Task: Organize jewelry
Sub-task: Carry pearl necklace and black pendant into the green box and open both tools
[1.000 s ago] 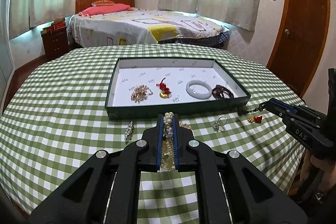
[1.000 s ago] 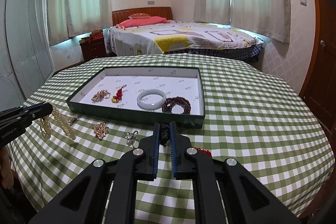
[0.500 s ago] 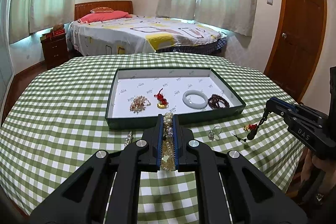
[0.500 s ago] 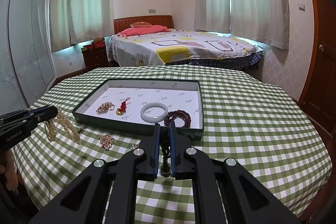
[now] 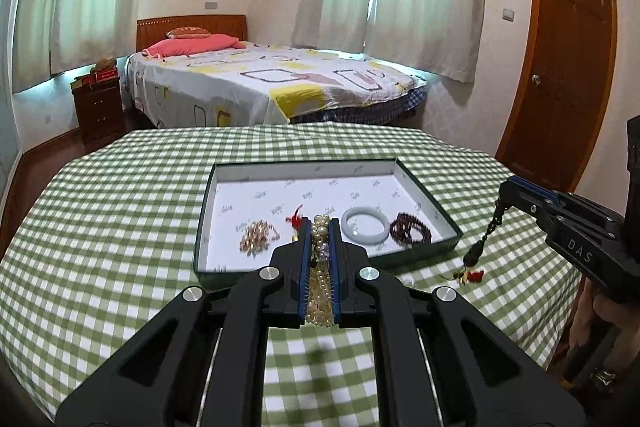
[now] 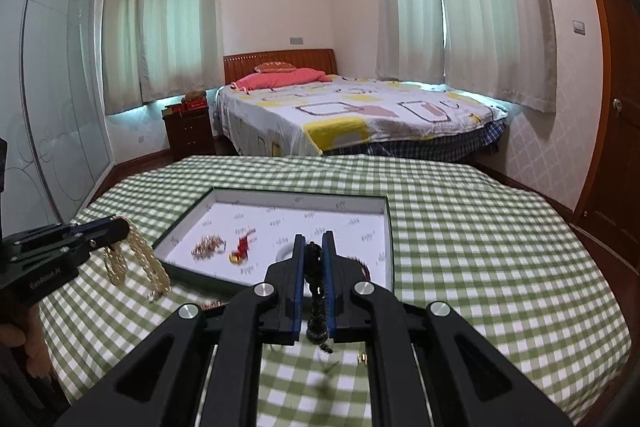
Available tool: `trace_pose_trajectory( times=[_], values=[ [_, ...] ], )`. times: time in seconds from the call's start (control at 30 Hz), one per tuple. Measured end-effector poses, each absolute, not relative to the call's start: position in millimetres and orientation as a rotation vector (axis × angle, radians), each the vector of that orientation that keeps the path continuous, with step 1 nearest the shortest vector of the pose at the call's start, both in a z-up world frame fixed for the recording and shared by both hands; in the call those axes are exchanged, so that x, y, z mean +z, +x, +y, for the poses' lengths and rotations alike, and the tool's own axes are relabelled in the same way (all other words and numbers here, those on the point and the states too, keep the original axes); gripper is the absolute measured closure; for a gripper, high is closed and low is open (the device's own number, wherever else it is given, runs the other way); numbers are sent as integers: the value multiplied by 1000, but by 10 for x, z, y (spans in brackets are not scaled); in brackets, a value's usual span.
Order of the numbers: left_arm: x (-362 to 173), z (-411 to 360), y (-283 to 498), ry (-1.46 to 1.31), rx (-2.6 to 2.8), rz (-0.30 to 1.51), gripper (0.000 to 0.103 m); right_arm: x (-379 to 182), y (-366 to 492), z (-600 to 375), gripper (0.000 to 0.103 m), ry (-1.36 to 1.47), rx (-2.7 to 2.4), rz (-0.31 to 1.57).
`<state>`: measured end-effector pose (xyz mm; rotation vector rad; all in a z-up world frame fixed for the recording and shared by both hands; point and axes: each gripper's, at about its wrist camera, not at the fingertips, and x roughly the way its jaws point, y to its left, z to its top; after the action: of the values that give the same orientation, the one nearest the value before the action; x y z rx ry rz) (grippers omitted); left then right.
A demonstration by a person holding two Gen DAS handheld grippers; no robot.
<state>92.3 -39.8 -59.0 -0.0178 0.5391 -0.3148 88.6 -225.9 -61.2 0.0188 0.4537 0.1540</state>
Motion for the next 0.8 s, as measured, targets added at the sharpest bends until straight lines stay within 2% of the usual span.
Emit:
trace_pose_trajectory(
  times=[0.43,0.6,0.8],
  values=[
    [-401,-578,1675,-45,-348,511,94,-260,1608,-2193,94,-5,175,382],
    [-428,-732,2022,-36,-355,509,94,-348,1883,-2201,94,-12,177,402],
    [-788,-896,2477,-46,-345,604,94,-749,2302,-2297,94,-1,174,514]
  ],
)
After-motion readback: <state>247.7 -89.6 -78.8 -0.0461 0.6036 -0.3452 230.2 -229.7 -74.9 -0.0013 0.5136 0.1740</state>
